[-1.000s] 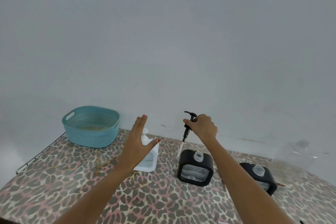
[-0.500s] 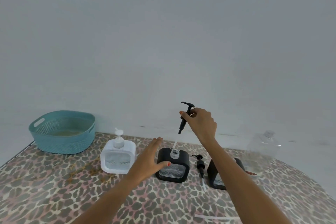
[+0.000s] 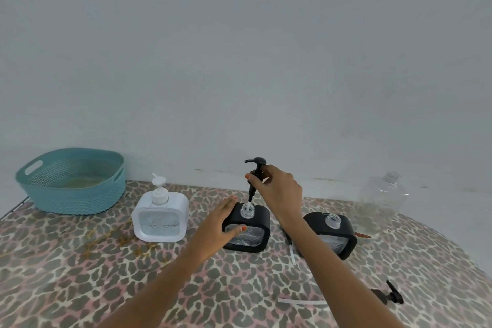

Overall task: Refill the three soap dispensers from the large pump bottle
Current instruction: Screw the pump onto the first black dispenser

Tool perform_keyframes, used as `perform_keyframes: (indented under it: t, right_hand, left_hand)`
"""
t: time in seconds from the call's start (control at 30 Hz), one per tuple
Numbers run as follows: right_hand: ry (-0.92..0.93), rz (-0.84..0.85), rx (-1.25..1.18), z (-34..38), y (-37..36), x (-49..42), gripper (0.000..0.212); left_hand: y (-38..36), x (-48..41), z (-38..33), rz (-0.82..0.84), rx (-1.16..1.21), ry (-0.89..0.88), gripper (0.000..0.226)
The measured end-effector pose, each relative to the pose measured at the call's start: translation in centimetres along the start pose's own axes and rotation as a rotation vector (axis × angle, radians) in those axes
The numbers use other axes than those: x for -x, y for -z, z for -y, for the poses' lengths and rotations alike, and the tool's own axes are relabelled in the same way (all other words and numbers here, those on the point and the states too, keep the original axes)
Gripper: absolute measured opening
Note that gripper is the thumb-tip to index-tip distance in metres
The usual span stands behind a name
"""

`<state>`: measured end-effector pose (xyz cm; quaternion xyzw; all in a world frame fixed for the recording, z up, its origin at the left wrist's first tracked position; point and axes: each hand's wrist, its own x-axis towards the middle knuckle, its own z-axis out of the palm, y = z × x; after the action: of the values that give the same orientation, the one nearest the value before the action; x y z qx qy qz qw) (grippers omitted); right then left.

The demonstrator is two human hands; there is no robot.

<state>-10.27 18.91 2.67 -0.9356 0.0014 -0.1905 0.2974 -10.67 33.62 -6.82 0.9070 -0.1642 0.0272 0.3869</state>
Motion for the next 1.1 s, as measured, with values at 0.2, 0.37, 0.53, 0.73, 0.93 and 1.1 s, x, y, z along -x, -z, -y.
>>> perform_keyframes:
  t: [0.2, 0.37, 0.53, 0.73, 0.93, 1.1]
  right_hand:
    - [0.028, 0.01, -0.192, -0.9, -1.2, 1.3, 0.031]
    - [0.084, 0.053, -0.107, -1.4, -2.1, 1.8, 0.033]
    - [0.084, 0.079, -0.086, -2.2, -3.2, 2.9, 0.034]
    - [0.04, 0.074, -0.116, -2.6, -4.1, 3.7, 0.035]
    - [-0.007, 0.098, -0.172, -3.1, -4.9, 3.8, 0.034]
    - [-0.013, 0.074, -0.231, -3.0, -5.1, 4.0, 0.035]
  left_hand:
    - [-0.1, -0.1, 0.0, -0.02, 0.025, 0.017, 0.068]
    - [-0.1, 0.0, 0.0, -0.021, 0.04, 0.031, 0.067]
    - [-0.2, 0.1, 0.0, -0.039, 0.09, 0.039, 0.066]
    - [0.0, 0.4, -0.4, -0.065, 0.174, -0.008, 0.062]
    - [0.0, 0.7, -0.6, -0.083, 0.233, -0.034, 0.054]
    - [0.1, 0.8, -0.7, -0.106, 0.252, -0.054, 0.055]
